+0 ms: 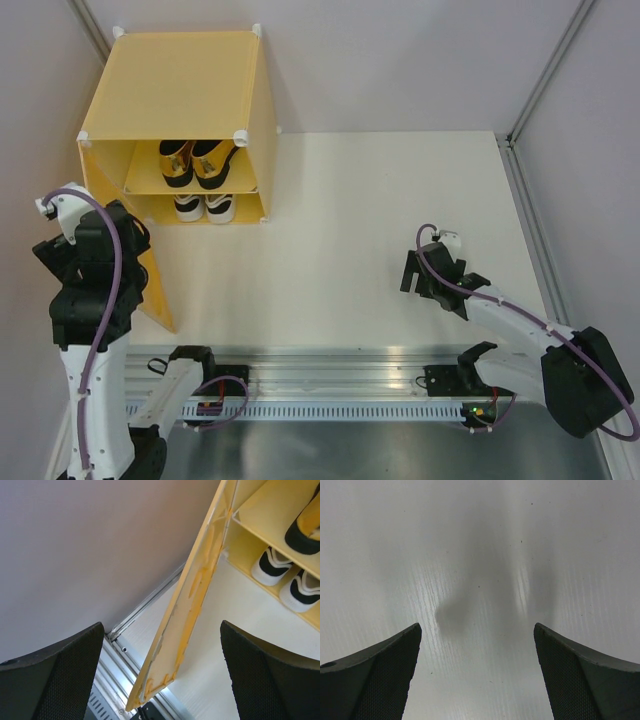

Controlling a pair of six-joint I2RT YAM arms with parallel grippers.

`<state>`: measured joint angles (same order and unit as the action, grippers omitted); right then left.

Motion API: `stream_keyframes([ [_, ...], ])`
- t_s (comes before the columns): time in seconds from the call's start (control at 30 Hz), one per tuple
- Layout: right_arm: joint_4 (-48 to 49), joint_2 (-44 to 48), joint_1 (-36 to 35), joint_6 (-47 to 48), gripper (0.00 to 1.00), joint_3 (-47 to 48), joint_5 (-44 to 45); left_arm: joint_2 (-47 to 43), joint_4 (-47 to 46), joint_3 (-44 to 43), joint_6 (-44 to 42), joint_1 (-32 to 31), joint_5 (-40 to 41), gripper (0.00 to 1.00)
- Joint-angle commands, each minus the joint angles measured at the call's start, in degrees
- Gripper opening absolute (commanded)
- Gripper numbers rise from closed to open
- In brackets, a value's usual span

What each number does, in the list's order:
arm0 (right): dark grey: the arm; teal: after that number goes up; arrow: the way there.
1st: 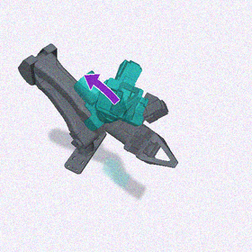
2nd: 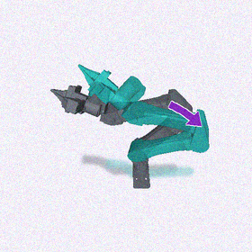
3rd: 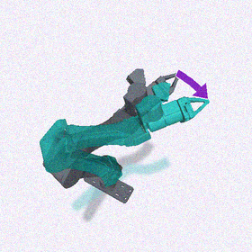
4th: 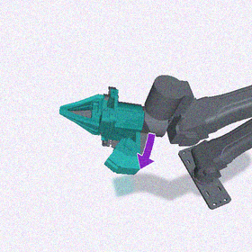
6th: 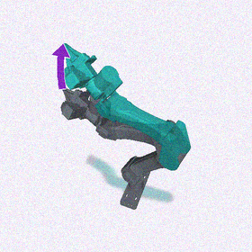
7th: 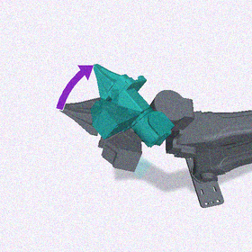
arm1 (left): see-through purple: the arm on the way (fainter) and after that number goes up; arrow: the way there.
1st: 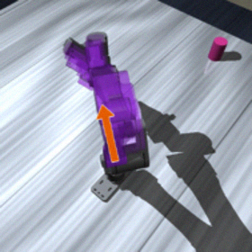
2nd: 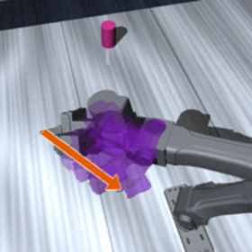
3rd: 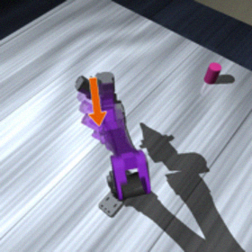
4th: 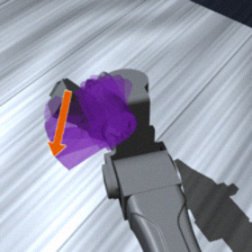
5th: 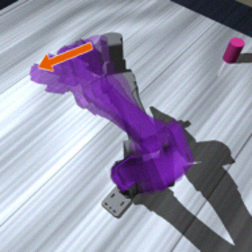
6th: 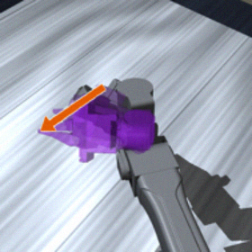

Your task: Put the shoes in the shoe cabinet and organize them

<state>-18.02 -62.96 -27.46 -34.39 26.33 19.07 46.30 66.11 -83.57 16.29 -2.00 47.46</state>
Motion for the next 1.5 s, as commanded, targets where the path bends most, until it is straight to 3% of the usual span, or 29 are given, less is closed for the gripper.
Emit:
stream_keyframes([
  [0.0, 0.2, 0.1, 0.2, 0.2, 0.97, 1.6, -0.4, -0.6, 0.5, 4.3, 0.8, 0.1, 0.5, 0.99],
  [0.43, 1.2, 0.1, 0.3, -1.2, 0.97, 0.0, -0.4, -0.3, -6.5, 1.6, 2.2, 0.1, -24.4, 0.98],
  [1.07, -1.6, 10.5, 0.3, -1.3, 0.97, -0.7, -2.2, 12.2, -22.1, -5.0, 7.3, 0.1, -37.8, 0.98],
  [1.2, -1.4, 10.9, 0.3, -1.1, 0.97, -0.9, -2.9, 13.4, -22.8, -5.5, 6.8, 0.1, -37.7, 0.98],
  [1.47, -0.2, 10.0, 0.3, -0.1, 0.97, -1.1, -4.3, 1.4, -12.3, -5.7, 5.4, 0.1, -21.4, 0.99],
])
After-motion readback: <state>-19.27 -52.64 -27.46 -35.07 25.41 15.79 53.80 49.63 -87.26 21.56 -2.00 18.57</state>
